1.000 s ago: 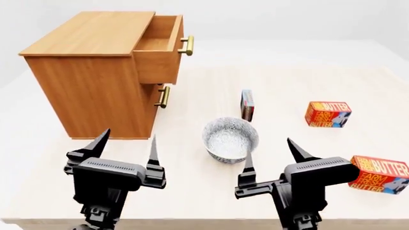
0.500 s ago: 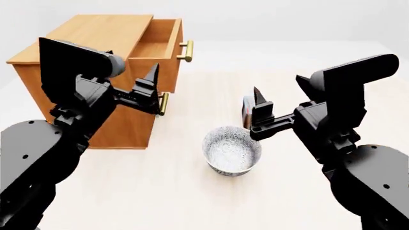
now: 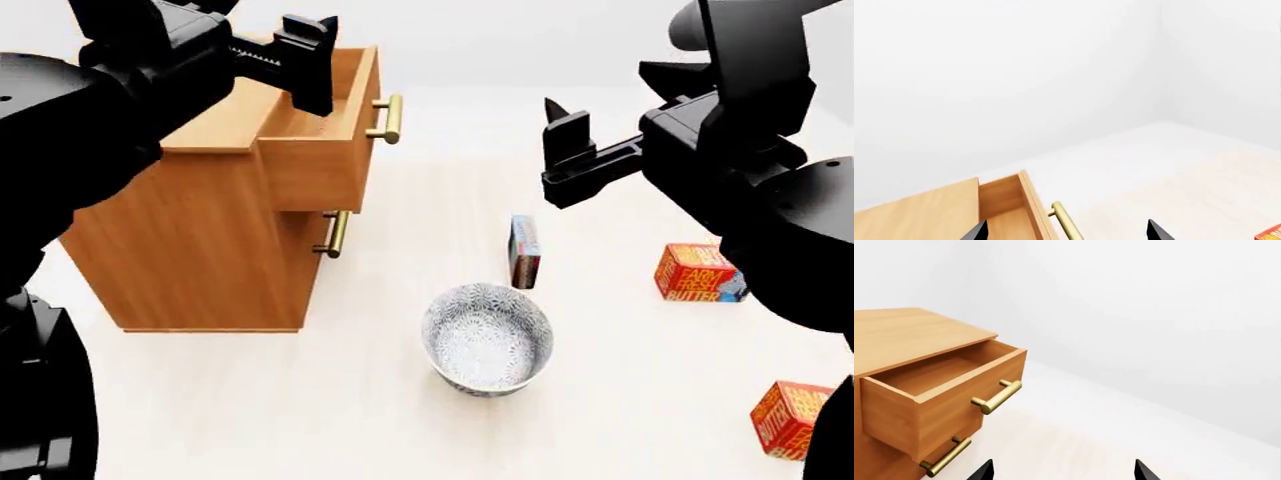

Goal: Put the chocolate pudding in the top drawer of the cabinet and close it.

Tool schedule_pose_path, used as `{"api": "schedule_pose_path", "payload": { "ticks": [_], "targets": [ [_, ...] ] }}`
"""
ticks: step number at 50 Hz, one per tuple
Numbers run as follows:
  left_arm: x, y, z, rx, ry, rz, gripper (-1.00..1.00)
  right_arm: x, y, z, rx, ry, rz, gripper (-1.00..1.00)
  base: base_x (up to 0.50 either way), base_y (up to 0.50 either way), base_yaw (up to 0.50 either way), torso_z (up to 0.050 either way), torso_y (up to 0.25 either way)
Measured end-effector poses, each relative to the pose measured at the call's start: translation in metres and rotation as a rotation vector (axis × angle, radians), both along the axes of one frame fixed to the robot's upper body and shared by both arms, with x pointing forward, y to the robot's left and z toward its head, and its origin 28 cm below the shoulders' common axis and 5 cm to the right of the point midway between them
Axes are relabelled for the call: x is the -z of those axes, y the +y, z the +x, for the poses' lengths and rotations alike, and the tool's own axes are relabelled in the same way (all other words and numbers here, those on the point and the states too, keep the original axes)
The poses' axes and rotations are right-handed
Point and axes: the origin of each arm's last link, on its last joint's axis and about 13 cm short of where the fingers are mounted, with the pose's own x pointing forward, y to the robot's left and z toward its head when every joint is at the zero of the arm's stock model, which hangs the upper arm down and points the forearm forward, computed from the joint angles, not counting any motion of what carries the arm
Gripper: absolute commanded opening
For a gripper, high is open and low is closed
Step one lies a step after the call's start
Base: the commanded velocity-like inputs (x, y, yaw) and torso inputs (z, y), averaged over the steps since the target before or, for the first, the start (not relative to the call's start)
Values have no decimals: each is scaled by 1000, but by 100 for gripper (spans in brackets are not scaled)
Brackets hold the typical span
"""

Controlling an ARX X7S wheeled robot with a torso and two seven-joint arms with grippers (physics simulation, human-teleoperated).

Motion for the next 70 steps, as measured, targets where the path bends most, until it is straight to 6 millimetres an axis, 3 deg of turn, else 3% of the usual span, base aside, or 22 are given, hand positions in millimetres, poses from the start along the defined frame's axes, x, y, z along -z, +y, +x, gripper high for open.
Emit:
{"api": "schedule_pose_path", "payload": {
  "ticks": [21,70],
  "targets": [
    [-10,-2,-1,13,23,17,100,-7,-3,2,-2,-1,-9,100,134,0,0,0,0],
    [-7,-5,-8,31,15,29,100,0,-3,2,-2,1,-3,100,114,0,0,0,0]
  ]
}}
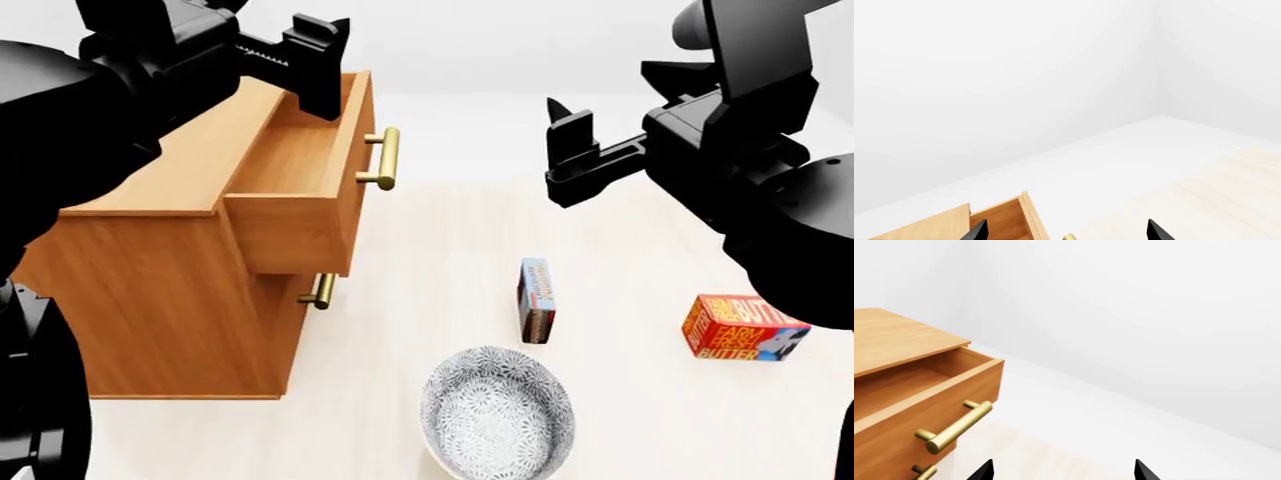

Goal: Put the chocolate pudding in the top drawer of the cabinet and close it.

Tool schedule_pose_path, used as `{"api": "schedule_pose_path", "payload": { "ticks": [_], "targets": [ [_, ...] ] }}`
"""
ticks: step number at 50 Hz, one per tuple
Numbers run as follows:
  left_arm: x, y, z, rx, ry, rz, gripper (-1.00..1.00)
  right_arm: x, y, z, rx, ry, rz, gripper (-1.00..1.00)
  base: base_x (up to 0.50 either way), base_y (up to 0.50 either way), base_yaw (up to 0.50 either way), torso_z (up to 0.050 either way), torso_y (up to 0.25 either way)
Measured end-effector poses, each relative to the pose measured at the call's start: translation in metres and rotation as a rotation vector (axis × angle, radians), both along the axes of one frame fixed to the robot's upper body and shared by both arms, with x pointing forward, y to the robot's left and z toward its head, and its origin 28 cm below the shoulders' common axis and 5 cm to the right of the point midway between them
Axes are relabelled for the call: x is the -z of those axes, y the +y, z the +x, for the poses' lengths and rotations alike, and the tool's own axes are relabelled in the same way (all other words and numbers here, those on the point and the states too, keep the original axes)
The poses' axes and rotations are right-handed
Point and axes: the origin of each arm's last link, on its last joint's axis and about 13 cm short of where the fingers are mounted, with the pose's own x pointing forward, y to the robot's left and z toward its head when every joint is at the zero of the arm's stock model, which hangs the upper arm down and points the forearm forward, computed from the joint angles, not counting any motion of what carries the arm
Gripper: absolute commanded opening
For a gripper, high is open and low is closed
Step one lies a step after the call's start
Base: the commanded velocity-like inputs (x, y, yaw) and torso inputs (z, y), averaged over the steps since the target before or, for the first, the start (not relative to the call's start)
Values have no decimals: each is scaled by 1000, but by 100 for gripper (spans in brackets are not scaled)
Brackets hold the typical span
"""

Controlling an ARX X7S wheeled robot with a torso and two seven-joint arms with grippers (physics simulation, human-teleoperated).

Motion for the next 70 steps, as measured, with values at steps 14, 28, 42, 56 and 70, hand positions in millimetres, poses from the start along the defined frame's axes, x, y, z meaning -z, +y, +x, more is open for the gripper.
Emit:
{"api": "schedule_pose_path", "payload": {
  "ticks": [14,28,42,56,70],
  "targets": [
    [1,0,2,-5,4,2,100,0,1,0,7,-4,2,100,50,0,0,0,0],
    [2,-3,15,-32,62,3,100,0,0,-1,28,-2,2,100,0,0,0,0,0],
    [-3,-16,49,-73,215,-19,100,2,-2,1,62,13,20,100,0,0,0,0,0],
    [-6,-34,84,-116,307,-18,100,4,-5,-1,98,32,56,100,0,0,0,0,0],
    [-3,-45,106,-151,416,-35,100,5,-9,-3,120,64,76,100,0,0,0,0,0]
  ]
}}
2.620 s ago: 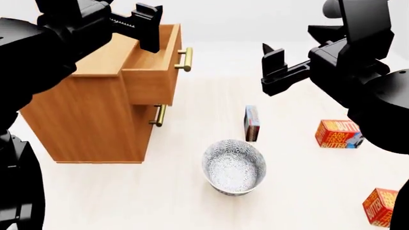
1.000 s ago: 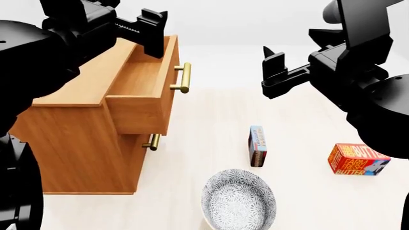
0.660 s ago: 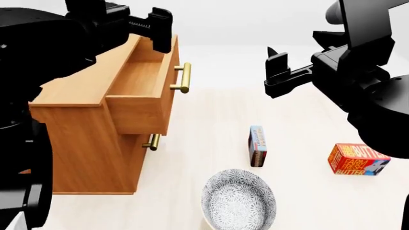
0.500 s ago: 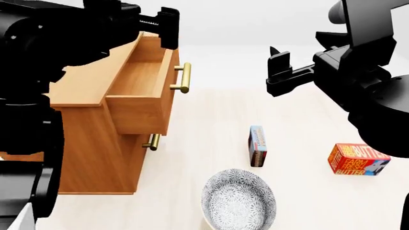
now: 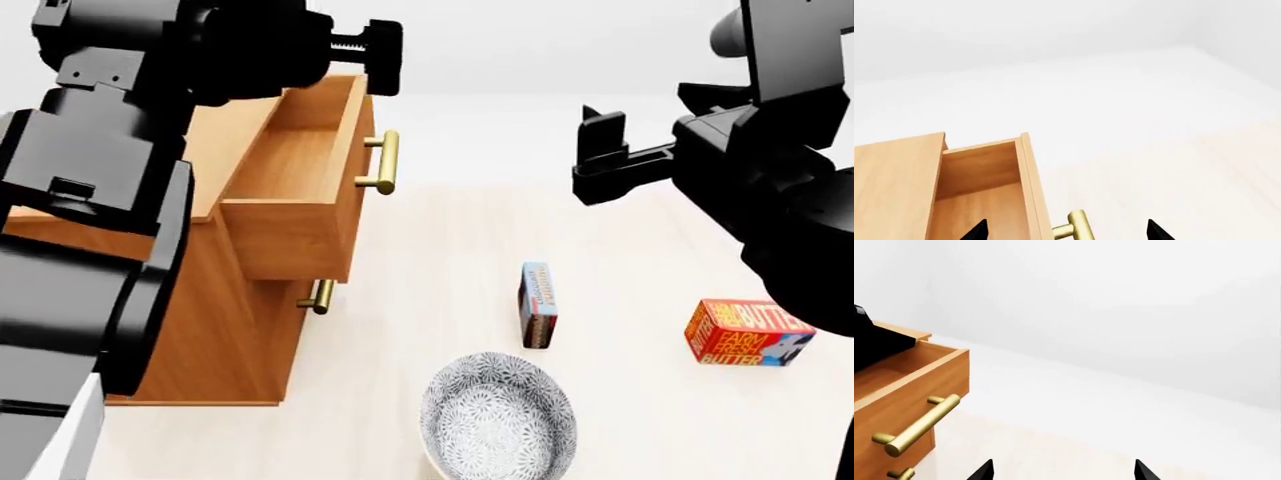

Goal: Put the chocolate pudding in the top drawer of the cabinet and close it.

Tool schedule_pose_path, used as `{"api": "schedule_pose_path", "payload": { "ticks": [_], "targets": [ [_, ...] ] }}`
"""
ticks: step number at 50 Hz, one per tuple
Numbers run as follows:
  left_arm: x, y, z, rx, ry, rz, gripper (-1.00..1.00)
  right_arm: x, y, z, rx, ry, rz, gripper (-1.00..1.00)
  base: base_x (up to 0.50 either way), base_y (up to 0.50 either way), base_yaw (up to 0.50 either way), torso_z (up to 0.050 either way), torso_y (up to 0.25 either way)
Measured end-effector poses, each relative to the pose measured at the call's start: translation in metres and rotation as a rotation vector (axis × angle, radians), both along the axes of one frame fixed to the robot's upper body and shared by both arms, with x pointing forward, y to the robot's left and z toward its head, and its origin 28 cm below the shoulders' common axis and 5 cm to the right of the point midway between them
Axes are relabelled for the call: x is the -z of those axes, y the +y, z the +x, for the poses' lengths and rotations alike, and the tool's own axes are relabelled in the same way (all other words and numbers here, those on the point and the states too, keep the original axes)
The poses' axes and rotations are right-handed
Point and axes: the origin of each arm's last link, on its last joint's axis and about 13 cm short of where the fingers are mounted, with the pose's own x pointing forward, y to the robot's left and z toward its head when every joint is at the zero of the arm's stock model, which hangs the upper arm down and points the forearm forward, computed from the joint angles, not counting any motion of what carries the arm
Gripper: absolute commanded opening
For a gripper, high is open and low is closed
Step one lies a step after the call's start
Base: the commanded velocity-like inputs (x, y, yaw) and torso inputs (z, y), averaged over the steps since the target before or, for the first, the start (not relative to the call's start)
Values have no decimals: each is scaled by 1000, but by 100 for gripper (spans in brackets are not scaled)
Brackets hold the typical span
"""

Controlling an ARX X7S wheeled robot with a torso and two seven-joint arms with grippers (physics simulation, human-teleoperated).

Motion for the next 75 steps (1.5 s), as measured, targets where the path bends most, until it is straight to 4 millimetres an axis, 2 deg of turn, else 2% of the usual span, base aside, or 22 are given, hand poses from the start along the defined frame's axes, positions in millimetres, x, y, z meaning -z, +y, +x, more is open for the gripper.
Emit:
{"api": "schedule_pose_path", "payload": {
  "ticks": [32,75],
  "targets": [
    [26,-8,4,-23,132,1,100,10,-5,3,25,65,19,100,0,0,0,0,0],
    [62,-6,6,-12,233,-45,100,24,-9,10,29,103,30,100,0,0,0,0,0]
  ]
}}
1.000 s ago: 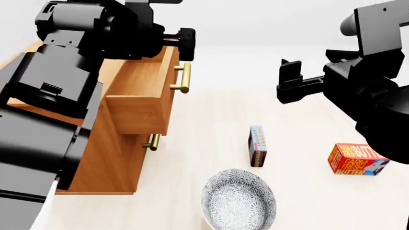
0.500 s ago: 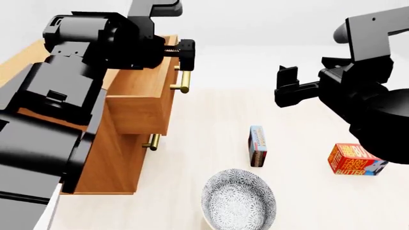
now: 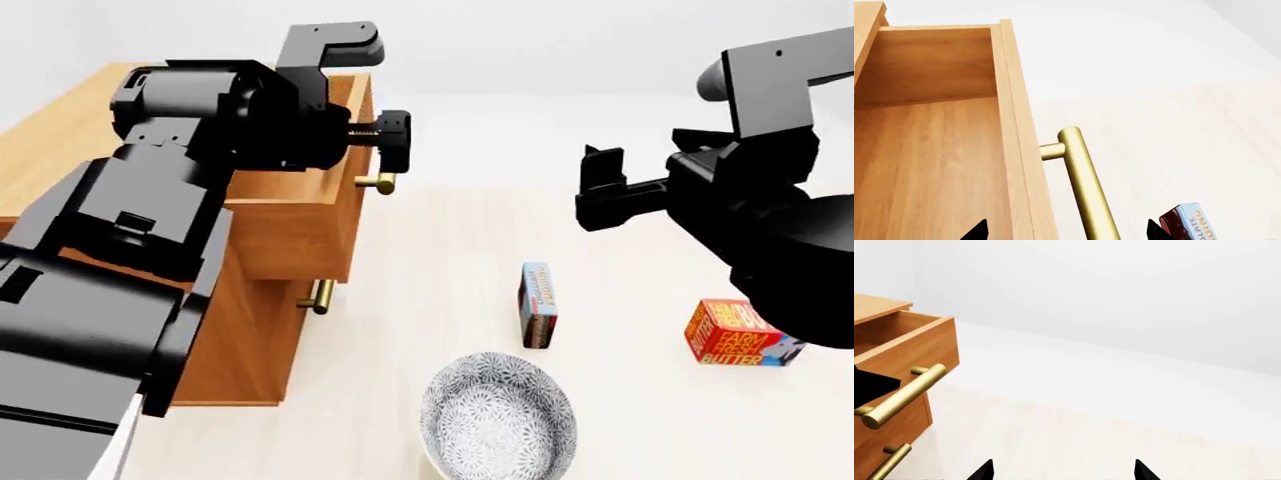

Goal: Put the chocolate pudding in the top drawer of the cabinet and close it.

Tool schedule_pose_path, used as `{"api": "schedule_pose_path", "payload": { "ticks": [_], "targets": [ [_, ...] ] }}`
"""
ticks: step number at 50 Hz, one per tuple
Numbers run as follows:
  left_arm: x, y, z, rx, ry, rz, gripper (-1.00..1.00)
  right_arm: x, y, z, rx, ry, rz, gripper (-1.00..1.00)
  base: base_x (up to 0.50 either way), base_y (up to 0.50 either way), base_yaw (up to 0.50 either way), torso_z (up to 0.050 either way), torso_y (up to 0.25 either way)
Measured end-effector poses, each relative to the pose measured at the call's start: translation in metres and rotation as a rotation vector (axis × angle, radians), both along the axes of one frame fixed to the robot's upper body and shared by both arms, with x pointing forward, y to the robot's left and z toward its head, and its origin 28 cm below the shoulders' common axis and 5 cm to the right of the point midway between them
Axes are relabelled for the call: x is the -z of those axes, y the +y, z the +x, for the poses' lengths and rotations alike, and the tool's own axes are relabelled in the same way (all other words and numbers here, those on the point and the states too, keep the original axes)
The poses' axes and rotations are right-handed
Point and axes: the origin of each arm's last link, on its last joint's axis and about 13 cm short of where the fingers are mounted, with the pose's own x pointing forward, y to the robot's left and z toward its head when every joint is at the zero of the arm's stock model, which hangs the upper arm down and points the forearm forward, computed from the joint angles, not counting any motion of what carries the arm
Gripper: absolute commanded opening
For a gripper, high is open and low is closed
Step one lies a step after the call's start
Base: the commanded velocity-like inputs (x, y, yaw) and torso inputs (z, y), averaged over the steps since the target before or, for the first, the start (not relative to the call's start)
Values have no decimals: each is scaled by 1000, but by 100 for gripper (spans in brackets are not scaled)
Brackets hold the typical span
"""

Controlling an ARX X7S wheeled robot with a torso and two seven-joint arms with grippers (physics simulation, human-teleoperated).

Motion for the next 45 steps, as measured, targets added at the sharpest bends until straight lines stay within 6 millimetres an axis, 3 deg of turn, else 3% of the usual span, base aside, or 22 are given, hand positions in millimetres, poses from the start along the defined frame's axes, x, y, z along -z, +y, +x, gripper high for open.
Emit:
{"api": "schedule_pose_path", "payload": {
  "ticks": [26,45],
  "targets": [
    [3,-3,0,25,-5,-35,100,5,-2,0,-1,0,4,100,0,0,0,0,0],
    [1,-20,-3,112,11,-60,100,7,-5,0,20,-28,-10,100,0,0,0,0,0]
  ]
}}
